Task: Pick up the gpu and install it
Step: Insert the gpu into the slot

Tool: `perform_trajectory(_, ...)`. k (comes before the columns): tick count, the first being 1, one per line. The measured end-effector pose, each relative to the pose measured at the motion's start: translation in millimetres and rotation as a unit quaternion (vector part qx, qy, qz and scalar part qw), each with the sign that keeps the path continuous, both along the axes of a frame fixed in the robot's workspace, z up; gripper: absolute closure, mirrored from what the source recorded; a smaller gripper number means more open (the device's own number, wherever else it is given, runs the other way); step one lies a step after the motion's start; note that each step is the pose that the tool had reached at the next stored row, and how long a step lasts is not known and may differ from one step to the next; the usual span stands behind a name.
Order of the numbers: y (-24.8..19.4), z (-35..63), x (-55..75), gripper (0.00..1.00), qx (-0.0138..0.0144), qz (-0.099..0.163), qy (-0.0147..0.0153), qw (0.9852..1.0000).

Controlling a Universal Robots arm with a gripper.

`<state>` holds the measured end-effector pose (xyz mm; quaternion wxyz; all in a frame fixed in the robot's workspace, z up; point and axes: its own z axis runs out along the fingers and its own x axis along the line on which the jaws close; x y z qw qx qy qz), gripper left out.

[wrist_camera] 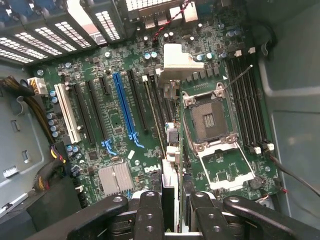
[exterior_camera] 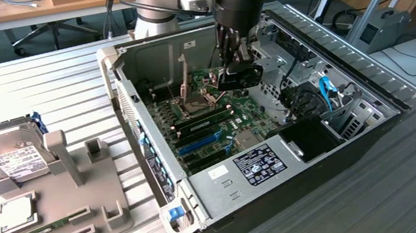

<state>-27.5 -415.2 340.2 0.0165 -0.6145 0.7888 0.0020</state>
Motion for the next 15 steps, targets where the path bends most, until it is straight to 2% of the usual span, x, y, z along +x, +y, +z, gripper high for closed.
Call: perform_trajectory(15, 0.0, 0.0, 0.0, 0.74, 0.0, 0.027, 0.0, 0.9996)
